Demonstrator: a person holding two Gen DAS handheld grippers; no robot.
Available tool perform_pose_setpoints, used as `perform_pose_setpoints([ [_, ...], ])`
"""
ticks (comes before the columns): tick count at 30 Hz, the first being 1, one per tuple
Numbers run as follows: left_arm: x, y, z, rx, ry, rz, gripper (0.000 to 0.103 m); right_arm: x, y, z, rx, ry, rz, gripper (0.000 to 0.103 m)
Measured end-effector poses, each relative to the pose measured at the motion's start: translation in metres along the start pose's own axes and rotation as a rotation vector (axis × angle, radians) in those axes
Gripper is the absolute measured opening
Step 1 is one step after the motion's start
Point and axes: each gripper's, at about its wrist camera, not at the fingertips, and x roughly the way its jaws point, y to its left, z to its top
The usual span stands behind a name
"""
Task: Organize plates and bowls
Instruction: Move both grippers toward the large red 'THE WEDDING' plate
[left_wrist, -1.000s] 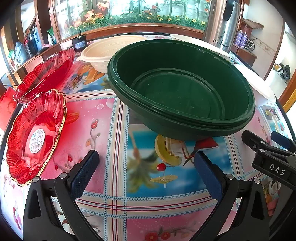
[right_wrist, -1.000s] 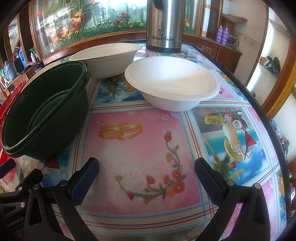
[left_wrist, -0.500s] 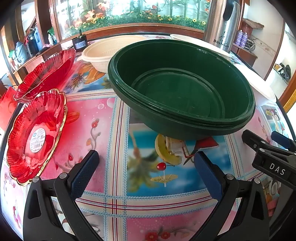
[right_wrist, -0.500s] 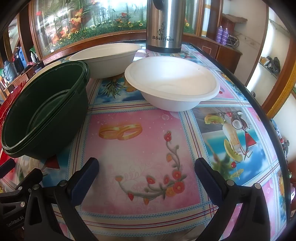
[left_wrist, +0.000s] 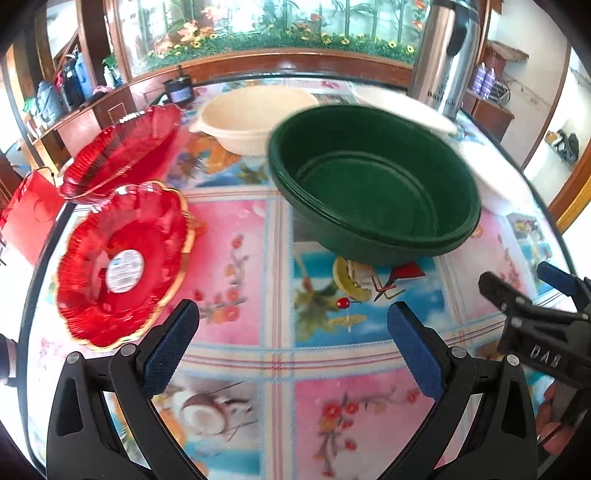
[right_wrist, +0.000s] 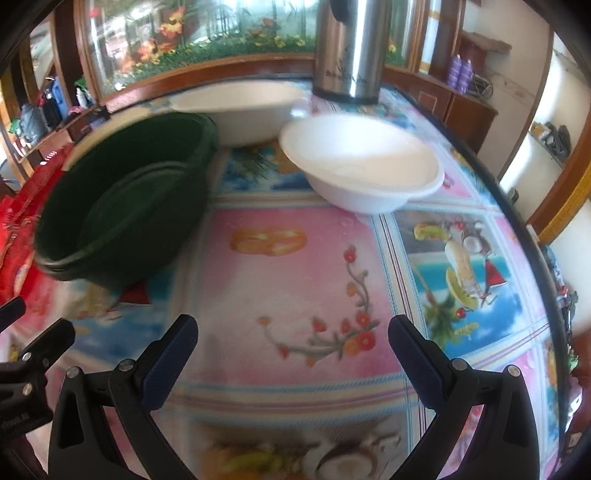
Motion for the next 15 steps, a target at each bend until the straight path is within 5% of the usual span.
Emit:
perform_pose_setpoints([
  [15,-0.053,0.089,0.002,-0.085,-0.051,0.108,0.103,-0.049,0.097,0.016,-0.16,0.001,0.095,0.103],
])
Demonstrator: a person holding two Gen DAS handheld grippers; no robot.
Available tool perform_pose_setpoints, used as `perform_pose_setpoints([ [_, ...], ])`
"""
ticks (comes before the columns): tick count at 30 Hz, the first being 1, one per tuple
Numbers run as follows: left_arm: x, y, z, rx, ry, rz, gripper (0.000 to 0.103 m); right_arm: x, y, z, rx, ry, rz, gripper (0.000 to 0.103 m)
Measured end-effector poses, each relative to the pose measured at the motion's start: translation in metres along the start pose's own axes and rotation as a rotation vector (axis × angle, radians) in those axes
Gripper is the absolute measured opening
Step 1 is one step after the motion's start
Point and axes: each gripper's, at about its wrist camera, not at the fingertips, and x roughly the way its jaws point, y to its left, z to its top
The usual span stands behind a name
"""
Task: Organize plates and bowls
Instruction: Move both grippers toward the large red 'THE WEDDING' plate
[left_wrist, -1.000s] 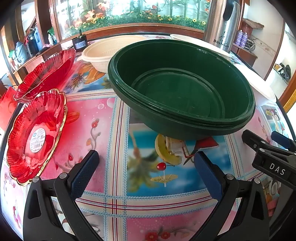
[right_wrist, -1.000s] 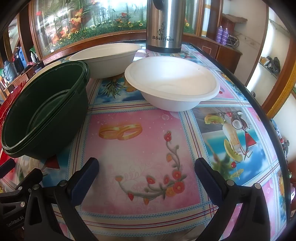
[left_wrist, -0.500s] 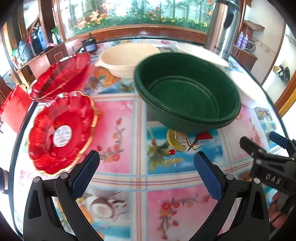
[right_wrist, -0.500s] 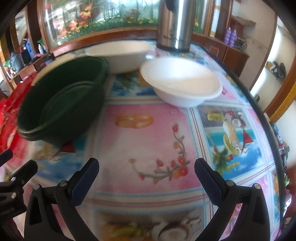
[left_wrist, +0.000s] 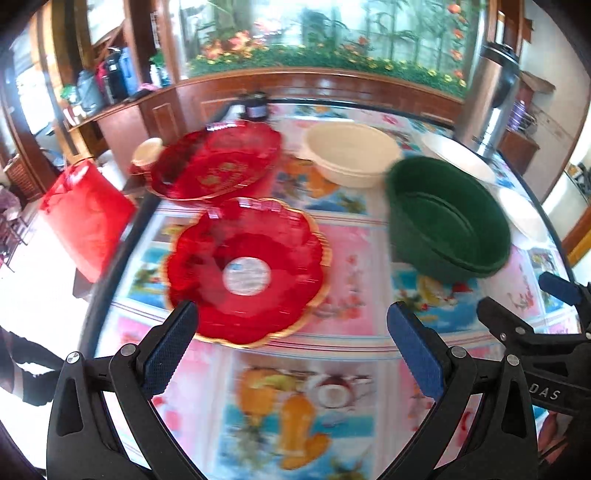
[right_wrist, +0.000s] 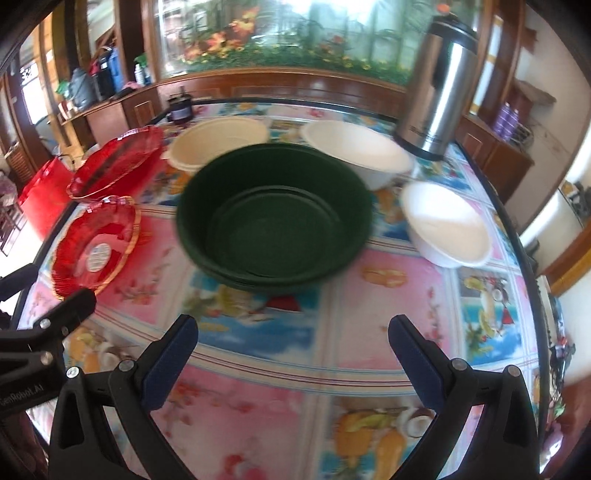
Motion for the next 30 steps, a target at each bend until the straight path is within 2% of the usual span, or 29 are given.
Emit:
perform_pose_setpoints([
  [9,0.006,0.054,0.005,-0.042,0.003,0.053,0.103,0.008,0.048,0.012,-0.062,0.007,0.033,0.103],
  [17,0.019,0.091,0.009,-0.088,0.02,0.052,0.103,0.017,0.079,0.02,-0.078,0.03,0.08,0.103],
  [30,0.042,0.111,0.02,-0.076,0.053,0.027,0.103,0.026,0.114,0.033,-0.076,0.063,0.134,0.102],
])
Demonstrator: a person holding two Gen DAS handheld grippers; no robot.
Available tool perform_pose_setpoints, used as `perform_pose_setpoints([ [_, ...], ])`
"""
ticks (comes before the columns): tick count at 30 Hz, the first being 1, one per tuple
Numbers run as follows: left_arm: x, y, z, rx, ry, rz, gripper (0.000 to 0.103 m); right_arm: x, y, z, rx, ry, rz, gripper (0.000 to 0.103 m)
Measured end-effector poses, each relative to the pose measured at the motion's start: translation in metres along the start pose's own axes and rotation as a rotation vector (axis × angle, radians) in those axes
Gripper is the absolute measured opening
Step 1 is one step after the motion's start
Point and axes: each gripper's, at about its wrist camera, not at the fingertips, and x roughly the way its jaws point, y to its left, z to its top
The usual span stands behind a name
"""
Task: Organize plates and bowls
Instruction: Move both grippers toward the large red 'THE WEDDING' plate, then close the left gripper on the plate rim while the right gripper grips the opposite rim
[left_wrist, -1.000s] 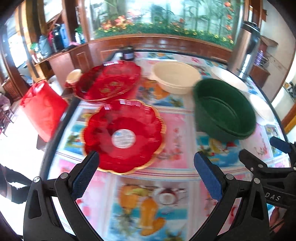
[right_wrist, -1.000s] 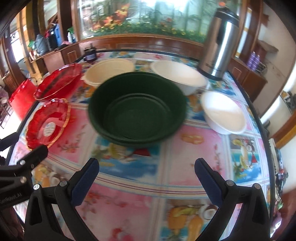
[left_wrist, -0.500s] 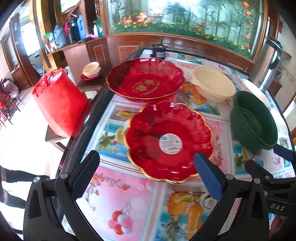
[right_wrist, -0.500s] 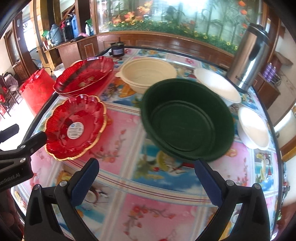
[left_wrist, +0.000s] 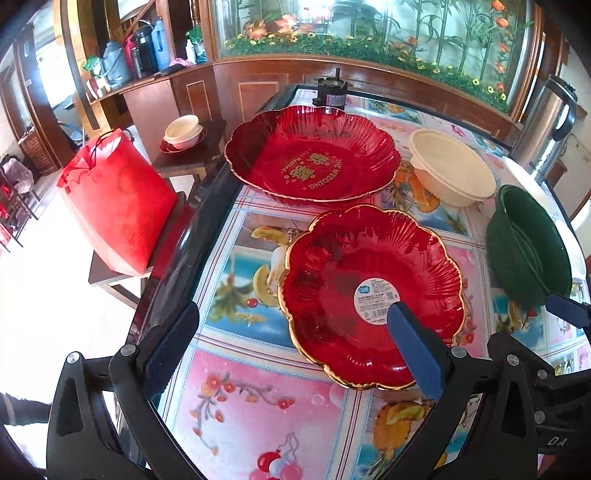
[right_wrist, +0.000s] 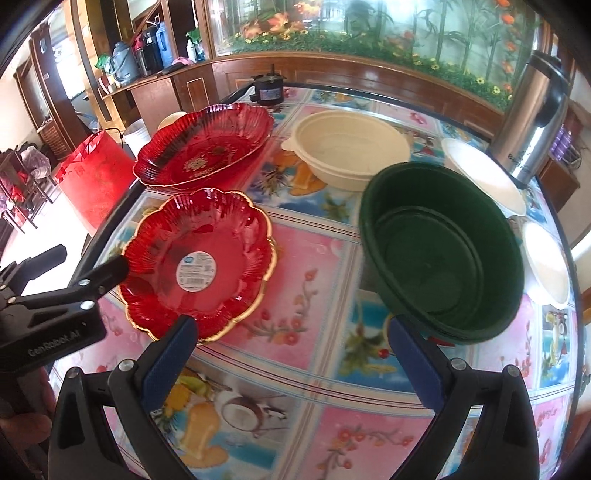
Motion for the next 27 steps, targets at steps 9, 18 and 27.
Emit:
perform_pose_setpoints([
  [9,0.008,0.006,0.015,-0.016,0.029,0.024,0.103,0.008,0.005,0.017,-0.013,0.019,0.048,0.094],
  [18,0.021,0.024,0.067,-0.031,0.009,0.074,0.103,0.024,0.018,0.062,-0.009,0.013,0.114,0.094],
  [27,0.07,0.056,0.125,-0.03,0.044,0.077,0.103,0.066,0.023,0.115,0.084,0.043,0.152,0.09],
])
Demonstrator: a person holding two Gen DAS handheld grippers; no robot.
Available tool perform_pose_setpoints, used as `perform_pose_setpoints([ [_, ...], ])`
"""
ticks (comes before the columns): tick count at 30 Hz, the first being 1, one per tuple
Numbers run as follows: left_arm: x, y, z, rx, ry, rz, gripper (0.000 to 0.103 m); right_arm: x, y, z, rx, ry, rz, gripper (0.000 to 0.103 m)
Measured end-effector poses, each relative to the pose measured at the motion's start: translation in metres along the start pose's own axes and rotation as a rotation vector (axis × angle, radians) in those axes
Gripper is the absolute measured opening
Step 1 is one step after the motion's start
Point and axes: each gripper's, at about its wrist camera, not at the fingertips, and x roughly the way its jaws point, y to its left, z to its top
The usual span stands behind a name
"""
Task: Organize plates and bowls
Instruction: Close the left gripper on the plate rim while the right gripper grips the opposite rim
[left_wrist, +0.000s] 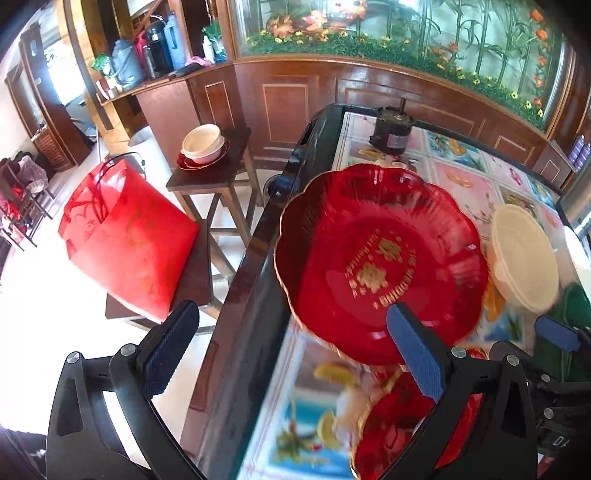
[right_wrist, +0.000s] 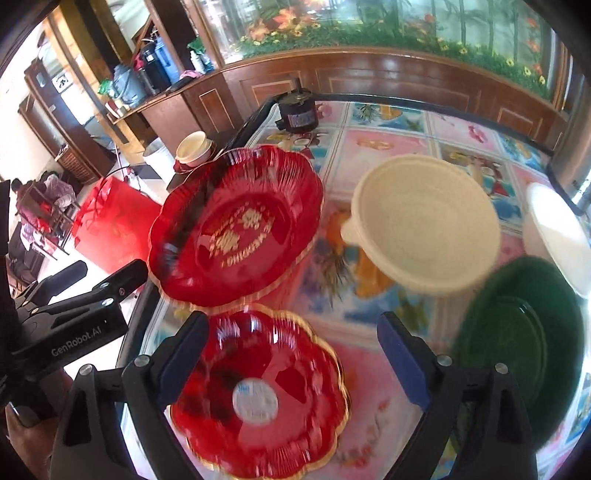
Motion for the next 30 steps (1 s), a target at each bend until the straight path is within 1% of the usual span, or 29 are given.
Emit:
perform_pose_setpoints([
  [3,0.018,0.004,0.009,-0.01,0.037,-0.021,0.103,0.014,0.001,0.009,0.018,0.024,0.0,0.086],
  [7,0.035,0.007,0.017,-0.021,0.064,-0.048,0.103,0.021,-0.004,0.014,0.055,0.03,-0.006,0.086],
  [11,0.048,0.005,0.027,0.004,0.087,-0.028,0.103,0.028,-0.005,0.018,0.074,0.04,0.001,0.086],
  [14,0.053,-0.001,0.034,0.036,0.093,-0.03,0.103,0.033,-0.006,0.023,0.081,0.039,-0.003,0.085],
  [16,0.057,-0.005,0.039,0.053,0.107,-0.025,0.103,0.037,-0.007,0.026,0.091,0.047,-0.005,0.079],
  [20,0.067,-0.007,0.043,0.041,0.137,-0.044,0.103,0.043,-0.008,0.031,0.099,0.054,-0.008,0.078],
  [24,0.075,-0.01,0.045,0.057,0.149,-0.029,0.103,0.047,-0.008,0.033,0.093,0.059,-0.016,0.078],
  [27,0.082,-0.01,0.046,0.044,0.174,-0.049,0.103,0.051,-0.01,0.035,0.102,0.064,-0.015,0.072],
  [30,0.083,-0.011,0.046,0.042,0.172,-0.061,0.103,0.055,-0.01,0.036,0.103,0.075,-0.018,0.068],
])
